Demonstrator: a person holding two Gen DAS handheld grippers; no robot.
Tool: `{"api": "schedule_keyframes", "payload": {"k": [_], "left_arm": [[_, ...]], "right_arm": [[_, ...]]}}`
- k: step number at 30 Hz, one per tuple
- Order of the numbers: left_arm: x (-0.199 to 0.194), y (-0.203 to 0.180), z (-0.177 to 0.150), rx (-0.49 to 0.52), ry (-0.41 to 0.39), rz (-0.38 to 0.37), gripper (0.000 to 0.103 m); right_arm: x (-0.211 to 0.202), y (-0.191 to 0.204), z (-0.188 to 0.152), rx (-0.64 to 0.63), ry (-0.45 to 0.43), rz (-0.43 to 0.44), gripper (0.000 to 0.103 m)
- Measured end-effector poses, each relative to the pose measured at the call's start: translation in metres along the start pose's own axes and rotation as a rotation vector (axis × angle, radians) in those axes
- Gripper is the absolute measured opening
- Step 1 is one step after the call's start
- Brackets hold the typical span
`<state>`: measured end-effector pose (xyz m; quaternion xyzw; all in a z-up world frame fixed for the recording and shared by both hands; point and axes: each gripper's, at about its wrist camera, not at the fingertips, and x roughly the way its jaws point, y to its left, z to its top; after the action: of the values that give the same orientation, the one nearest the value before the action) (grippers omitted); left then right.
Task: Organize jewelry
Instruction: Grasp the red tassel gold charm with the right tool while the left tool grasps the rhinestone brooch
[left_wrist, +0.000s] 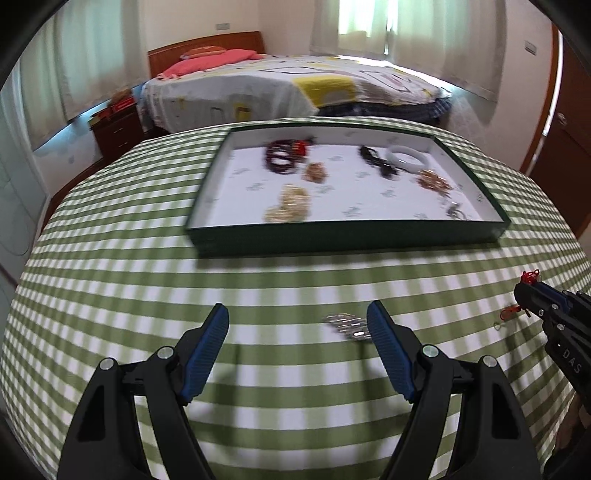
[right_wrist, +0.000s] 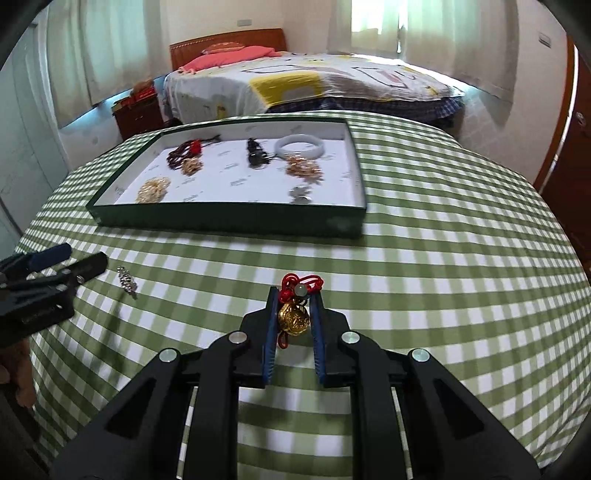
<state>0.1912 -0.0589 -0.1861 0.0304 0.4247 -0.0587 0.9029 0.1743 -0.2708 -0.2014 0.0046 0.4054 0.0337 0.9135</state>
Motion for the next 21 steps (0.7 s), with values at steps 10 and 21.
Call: {"api": "schedule_keyframes", "payload": {"k": [10,21], "left_arm": [[0.019,-0.012,-0.01,0.044,0.068,0.015,0.075],[0.013,0.003,-0.009,0.025,0.049,-0.007,0.074]], "right_arm": [[0.004,-0.001,-0.002,0.028,0.01,0.035,0.016],[0.006,-0.001,-0.001,0.029,0.014,0.035,0.016]]}}
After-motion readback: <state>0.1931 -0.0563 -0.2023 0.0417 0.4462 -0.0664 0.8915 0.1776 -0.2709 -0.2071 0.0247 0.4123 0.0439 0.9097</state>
